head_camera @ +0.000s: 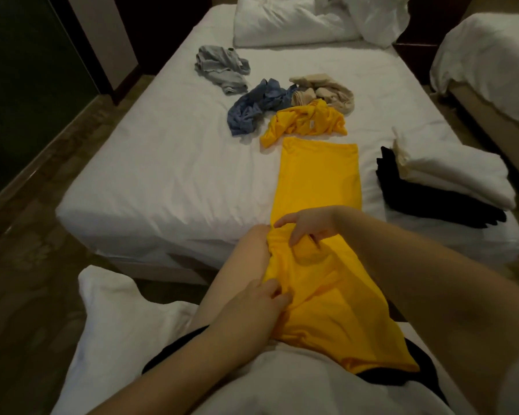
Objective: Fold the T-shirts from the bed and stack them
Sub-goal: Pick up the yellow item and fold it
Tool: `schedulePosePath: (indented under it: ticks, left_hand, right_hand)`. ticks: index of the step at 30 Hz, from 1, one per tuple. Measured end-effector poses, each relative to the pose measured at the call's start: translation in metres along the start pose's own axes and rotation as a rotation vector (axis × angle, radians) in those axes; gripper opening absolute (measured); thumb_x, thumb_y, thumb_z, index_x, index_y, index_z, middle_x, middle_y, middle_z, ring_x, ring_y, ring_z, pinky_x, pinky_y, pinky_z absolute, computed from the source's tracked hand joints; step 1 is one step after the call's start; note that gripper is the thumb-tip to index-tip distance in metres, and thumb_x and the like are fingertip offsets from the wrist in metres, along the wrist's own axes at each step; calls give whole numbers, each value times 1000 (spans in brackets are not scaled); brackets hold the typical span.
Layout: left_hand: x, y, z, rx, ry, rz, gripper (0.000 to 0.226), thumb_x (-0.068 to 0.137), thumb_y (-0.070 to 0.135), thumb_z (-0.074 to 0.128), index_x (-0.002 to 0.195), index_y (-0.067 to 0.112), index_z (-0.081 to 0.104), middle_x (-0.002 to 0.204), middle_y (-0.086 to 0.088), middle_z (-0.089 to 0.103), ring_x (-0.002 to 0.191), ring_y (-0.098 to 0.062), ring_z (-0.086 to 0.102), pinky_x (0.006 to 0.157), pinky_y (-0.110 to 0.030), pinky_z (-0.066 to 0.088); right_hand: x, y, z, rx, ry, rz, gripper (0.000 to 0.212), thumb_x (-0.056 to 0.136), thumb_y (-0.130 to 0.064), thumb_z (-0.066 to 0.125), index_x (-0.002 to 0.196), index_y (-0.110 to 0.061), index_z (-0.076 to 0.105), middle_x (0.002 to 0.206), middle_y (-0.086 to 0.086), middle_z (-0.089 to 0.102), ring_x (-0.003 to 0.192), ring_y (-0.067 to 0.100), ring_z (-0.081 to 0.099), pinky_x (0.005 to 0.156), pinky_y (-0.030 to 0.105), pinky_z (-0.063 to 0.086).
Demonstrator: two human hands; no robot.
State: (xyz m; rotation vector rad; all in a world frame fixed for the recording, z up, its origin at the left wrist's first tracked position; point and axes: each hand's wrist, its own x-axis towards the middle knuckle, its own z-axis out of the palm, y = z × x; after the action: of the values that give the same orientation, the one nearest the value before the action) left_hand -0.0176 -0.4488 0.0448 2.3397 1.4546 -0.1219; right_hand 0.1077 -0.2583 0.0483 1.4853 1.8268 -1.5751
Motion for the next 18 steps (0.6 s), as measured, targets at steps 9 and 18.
schedulePosePath:
  ticks: [9, 18]
  left_hand:
    - [-26, -37, -3, -85, 153, 258, 48, 80, 34, 37, 122, 24, 59, 127, 4, 56, 110, -15, 55, 98, -26, 43]
    - [5, -62, -10, 124, 170, 412, 50, 82, 39, 48, 130, 24, 49, 123, -7, 61, 111, -17, 53, 92, -25, 40]
  right_hand:
    - [-87, 84, 50, -545, 740, -396, 52, 91, -37, 47, 140, -20, 40, 141, 9, 43, 126, 32, 42, 102, 40, 34]
    - [-177, 193, 115, -251, 595, -581, 62, 86, -35, 53, 130, -67, 24, 143, -36, 26, 130, -6, 31, 108, 23, 33]
